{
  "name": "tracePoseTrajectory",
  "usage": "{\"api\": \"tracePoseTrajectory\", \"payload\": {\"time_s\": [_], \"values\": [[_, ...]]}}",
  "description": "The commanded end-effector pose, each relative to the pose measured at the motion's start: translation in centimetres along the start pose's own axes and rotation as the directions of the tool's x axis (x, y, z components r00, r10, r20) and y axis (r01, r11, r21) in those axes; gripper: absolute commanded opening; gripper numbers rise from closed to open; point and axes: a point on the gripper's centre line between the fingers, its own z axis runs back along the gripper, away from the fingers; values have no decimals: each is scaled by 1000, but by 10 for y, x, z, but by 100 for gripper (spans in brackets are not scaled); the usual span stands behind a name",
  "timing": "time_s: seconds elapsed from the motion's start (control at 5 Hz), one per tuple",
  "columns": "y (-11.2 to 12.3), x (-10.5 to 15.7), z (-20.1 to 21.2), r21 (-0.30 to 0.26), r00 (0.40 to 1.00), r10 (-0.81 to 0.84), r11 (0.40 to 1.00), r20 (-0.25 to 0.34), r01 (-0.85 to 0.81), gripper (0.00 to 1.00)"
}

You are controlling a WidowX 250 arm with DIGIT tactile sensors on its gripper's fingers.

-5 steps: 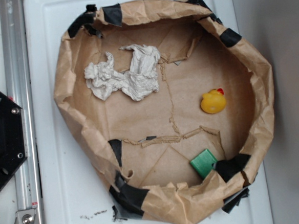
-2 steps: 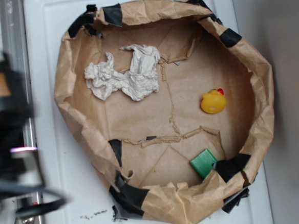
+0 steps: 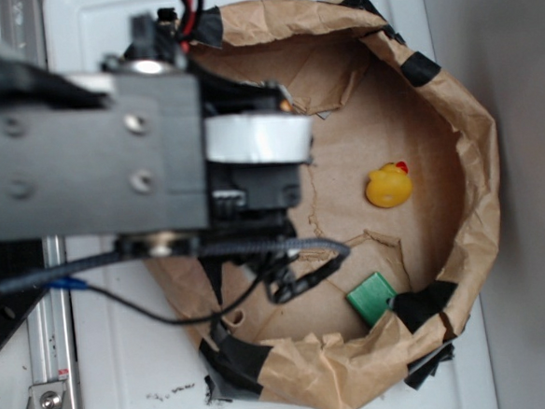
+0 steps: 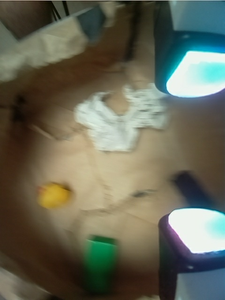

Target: Grab the white paper.

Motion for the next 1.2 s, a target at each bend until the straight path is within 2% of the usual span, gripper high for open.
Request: {"api": "tracePoseTrajectory", "payload": {"time_s": [0.0, 0.2, 0.4, 0.6, 1.0], "values": [[39, 16, -84, -60, 999, -18, 998, 42, 21, 100], [34, 37, -111, -117, 997, -73, 990, 35, 76, 100], [14, 44, -117, -110, 996, -93, 989, 9, 93, 100], [2, 41, -118, -116, 994, -105, 988, 3, 105, 0], [2, 38, -97, -165, 989, -149, 975, -3, 146, 0]]}}
